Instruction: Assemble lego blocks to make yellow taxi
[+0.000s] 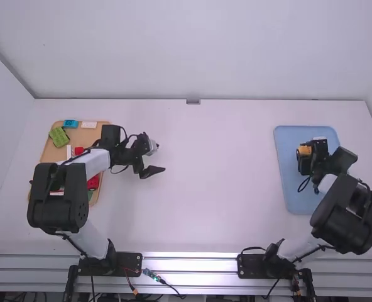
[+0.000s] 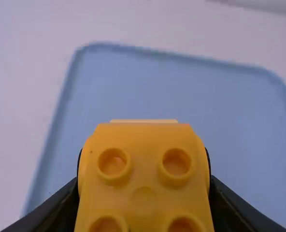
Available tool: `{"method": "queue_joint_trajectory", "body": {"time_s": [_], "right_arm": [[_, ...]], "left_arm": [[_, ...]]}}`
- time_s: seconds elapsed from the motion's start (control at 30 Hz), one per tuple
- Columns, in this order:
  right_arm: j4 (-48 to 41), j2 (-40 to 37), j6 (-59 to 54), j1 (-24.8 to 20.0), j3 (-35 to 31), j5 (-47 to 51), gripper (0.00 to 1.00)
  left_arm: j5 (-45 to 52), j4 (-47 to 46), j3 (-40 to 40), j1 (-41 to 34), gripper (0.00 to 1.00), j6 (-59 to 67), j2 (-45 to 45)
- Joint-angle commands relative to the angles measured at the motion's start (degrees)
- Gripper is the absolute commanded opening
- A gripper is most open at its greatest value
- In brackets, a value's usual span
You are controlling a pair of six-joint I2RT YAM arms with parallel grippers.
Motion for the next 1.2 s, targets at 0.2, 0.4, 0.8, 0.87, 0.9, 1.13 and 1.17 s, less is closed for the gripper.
{"method": "queue_joint_trajectory", "body": {"time_s": [0.2,0.4,0.8,0.87,0.9,1.13,1.17], "right_arm": [[3.82,5.03,0.79,-0.79,0.66,-0.33,0.58],[7.8,8.44,3.15,-0.79,0.74,0.98,0.68],[5.51,6.51,9.51,-0.66,1.33,5.16,1.0],[0.31,3.65,9.11,0.24,2.67,6.56,1.0],[-1.64,2.62,8.87,0.72,3.23,7.3,1.0],[-21.07,-8.04,9.51,7.02,10.84,16.0,1.0],[-23.65,-9.33,10.19,7.96,11.96,16.87,1.0]], "left_arm": [[1.6,1.53,0.26,-0.37,0.99,-4.66,-0.92],[1.57,1.44,0.26,-0.37,0.99,-4.66,-0.92],[0.55,4.94,0.26,-0.37,0.99,-11.1,-0.92],[-2.93,9.01,0.26,-0.37,0.99,-19.39,-0.92],[-4.24,10.01,0.26,-0.37,0.99,-21.38,-0.92],[-16.02,15.91,0.87,-2.34,0.99,-35.17,-1.2],[-18.16,15.58,1.44,-2.62,0.99,-37.24,-1.27]]}}
